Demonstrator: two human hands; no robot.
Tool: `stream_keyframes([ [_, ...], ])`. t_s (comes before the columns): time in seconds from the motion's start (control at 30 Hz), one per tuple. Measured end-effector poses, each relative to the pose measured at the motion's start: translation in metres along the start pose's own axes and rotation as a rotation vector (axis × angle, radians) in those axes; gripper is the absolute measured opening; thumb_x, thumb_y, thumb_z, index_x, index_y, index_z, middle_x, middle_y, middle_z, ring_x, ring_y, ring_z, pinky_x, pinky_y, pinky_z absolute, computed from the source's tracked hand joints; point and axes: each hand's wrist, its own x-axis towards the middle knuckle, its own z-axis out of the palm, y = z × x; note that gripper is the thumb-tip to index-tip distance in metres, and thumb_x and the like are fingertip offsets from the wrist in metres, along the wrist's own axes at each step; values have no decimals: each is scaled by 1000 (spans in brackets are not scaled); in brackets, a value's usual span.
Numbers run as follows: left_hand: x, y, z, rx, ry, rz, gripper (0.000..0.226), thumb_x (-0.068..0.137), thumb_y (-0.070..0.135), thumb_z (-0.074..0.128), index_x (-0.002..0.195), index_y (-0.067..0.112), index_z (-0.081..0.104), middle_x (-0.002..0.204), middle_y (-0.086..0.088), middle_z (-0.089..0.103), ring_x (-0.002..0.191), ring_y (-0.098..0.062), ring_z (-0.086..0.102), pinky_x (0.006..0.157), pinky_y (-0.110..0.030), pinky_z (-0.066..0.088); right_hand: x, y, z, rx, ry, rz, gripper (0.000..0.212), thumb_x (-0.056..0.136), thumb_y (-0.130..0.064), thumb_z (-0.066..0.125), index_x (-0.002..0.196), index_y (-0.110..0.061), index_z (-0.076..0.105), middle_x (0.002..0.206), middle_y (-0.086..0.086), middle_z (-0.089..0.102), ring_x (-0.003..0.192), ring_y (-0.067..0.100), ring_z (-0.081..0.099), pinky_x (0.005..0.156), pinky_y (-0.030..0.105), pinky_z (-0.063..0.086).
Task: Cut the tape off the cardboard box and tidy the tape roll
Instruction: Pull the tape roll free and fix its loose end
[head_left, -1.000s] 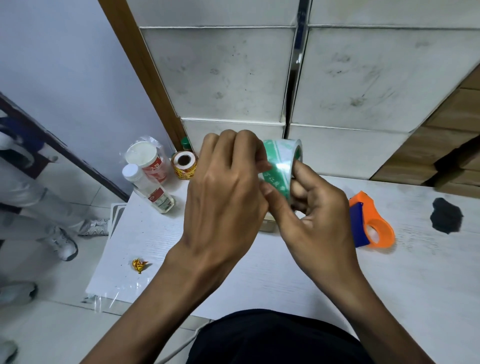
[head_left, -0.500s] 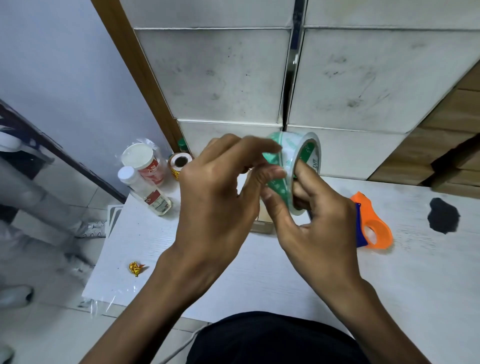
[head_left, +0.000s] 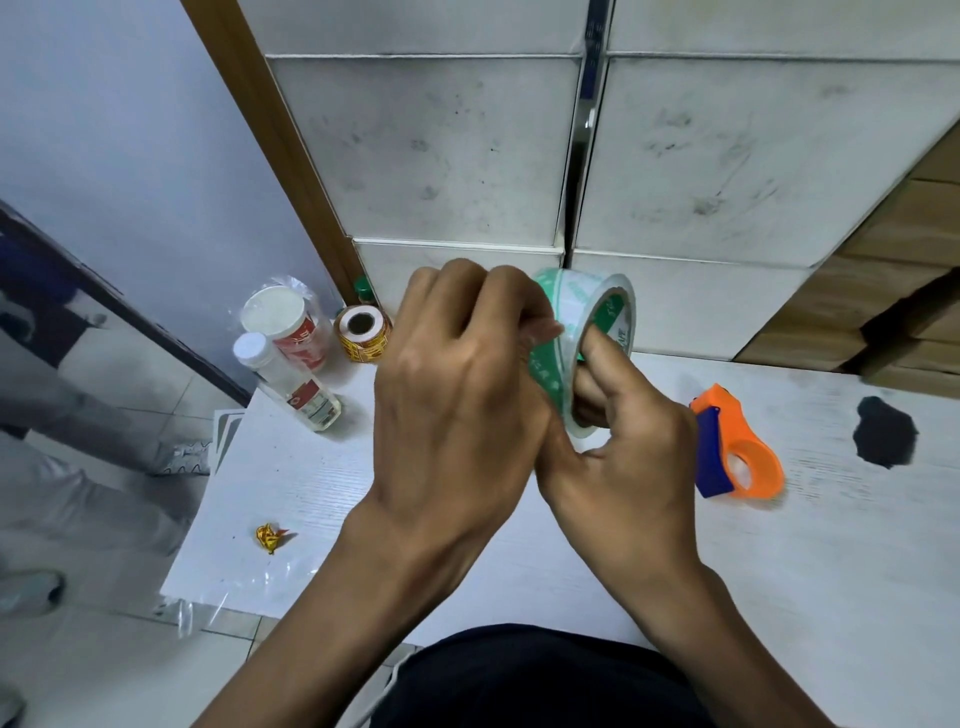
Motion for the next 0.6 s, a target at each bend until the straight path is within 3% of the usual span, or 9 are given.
stream_keyframes([
  [0.13, 3, -2, 0, 21, -54, 31, 14, 72, -10, 58, 74, 2, 64, 75, -12, 61, 73, -32, 55, 62, -34, 40, 5, 0, -2, 186, -76, 107, 11, 89, -17, 65, 95, -8, 63, 70, -1, 71, 63, 11, 66, 61, 40, 56],
  [0.23, 3, -3, -2, 17, -66, 43, 14, 75, -7, 51, 73, 1, 62, 74, -13, 59, 71, -32, 54, 62, -30, 38, 7, -4, -4, 243, -134, 154, 17, 88, -23, 64, 96, -8, 65, 74, 3, 74, 64, 21, 67, 60, 40, 57],
  [0.33, -1, 0, -6, 13, -81, 76, 15, 76, -8, 49, 74, 1, 61, 75, -15, 56, 69, -31, 52, 64, -27, 34, 14, -3, -10, 394, -171, 264, 25, 86, -28, 67, 97, -5, 67, 72, 8, 74, 63, 8, 59, 56, 36, 52],
  [0.43, -1, 1, -11, 11, -53, 90, 17, 79, -12, 50, 74, -1, 62, 74, -15, 55, 67, -27, 52, 65, -20, 28, 20, -5, -15, 426, -208, 309, 51, 81, -37, 69, 100, 10, 59, 83, 39, 62, 64, 22, 50, 54, 58, 50],
  [0.5, 2, 0, -12, -10, -47, 122, 18, 83, -12, 51, 75, -1, 64, 75, -15, 57, 67, -26, 52, 66, -19, 30, 20, -4, -18, 450, -199, 305, 31, 86, -26, 70, 103, 0, 67, 81, 25, 72, 63, 29, 64, 57, 60, 53],
  [0.53, 3, -2, -13, -26, -58, 136, 17, 86, -10, 53, 77, -1, 65, 76, -15, 58, 67, -26, 53, 65, -20, 34, 20, -2, -20, 450, -199, 306, 23, 89, -20, 70, 108, -8, 69, 81, 11, 77, 70, 22, 71, 57, 54, 56],
  [0.6, 9, -6, -14, -54, -98, 153, 12, 90, -4, 59, 83, 0, 68, 78, -13, 61, 69, -25, 57, 65, -23, 41, 17, -2, -23, 438, -215, 312, 29, 91, -19, 67, 119, -15, 67, 83, -3, 78, 77, 10, 74, 57, 30, 58],
])
